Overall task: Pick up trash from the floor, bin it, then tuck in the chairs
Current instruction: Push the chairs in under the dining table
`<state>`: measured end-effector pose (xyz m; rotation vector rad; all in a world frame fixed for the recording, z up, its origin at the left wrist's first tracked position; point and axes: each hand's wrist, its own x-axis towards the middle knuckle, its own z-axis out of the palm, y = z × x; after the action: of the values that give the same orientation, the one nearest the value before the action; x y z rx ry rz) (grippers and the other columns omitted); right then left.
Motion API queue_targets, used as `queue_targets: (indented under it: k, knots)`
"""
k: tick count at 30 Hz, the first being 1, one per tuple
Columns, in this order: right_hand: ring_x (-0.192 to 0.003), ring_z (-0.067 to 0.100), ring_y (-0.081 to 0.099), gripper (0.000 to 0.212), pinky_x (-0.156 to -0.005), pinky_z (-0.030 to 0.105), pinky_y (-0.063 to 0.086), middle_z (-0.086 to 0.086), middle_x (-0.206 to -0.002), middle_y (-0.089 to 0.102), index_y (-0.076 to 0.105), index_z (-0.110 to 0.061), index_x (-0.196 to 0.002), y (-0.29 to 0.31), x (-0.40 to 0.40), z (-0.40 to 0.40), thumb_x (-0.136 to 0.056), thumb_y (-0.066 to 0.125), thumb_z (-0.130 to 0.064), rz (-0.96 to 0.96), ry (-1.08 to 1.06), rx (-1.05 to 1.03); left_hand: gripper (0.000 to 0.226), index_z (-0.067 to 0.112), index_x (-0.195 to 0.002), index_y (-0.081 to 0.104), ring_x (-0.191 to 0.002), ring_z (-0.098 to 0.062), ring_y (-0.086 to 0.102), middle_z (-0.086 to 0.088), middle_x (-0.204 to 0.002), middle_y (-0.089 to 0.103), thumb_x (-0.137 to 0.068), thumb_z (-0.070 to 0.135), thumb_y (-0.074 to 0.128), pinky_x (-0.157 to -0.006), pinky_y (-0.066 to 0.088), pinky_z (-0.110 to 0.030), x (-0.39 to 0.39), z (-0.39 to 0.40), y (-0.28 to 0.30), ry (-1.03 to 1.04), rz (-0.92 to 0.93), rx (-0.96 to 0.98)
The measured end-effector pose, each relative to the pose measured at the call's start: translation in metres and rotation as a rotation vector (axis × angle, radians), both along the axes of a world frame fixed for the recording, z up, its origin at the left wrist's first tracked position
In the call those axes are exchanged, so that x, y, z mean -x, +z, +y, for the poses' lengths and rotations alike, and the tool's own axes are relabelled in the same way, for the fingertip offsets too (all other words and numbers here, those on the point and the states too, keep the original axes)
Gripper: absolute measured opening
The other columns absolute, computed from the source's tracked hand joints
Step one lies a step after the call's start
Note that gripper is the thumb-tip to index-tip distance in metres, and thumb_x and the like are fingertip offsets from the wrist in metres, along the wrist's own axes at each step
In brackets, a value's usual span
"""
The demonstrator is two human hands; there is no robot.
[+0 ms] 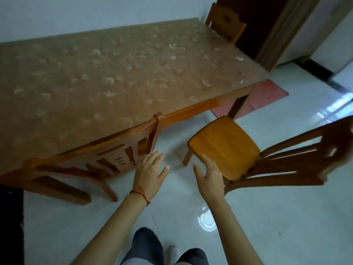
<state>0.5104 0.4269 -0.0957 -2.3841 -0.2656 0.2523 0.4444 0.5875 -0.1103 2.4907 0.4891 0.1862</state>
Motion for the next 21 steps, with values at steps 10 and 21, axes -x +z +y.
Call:
queue_targets:
  k: [10, 21]
  knots:
    - [-0.130, 0.019, 0.041, 0.049, -0.107, 0.033, 0.033, 0.003, -0.143, 0.045, 0.042, -0.018, -0.136, -0.014, 0.050, -0.081, -0.093, 0.045, -0.041, 0.035, -0.524, 0.080, 0.051, 0.006, -0.125, 0.053, -0.124, -0.035, 0.046, -0.016, -0.131, 0.054, -0.082, 0.034, 0.049, -0.097, 0.039, -0.050, -0.042, -0.060, -0.006, -0.578, -0.031, -0.130]
    - [-0.133, 0.017, 0.037, 0.048, -0.106, 0.030, 0.030, 0.003, -0.142, 0.045, 0.042, -0.015, -0.136, -0.021, 0.164, -0.157, -0.093, 0.049, -0.034, 0.014, -1.001, 0.071, 0.044, 0.004, -0.111, 0.061, -0.108, -0.036, 0.059, -0.017, -0.115, 0.065, -0.075, 0.026, 0.070, -0.085, 0.048, -0.049, -0.022, -0.163, -0.022, -1.095, -0.099, -0.207]
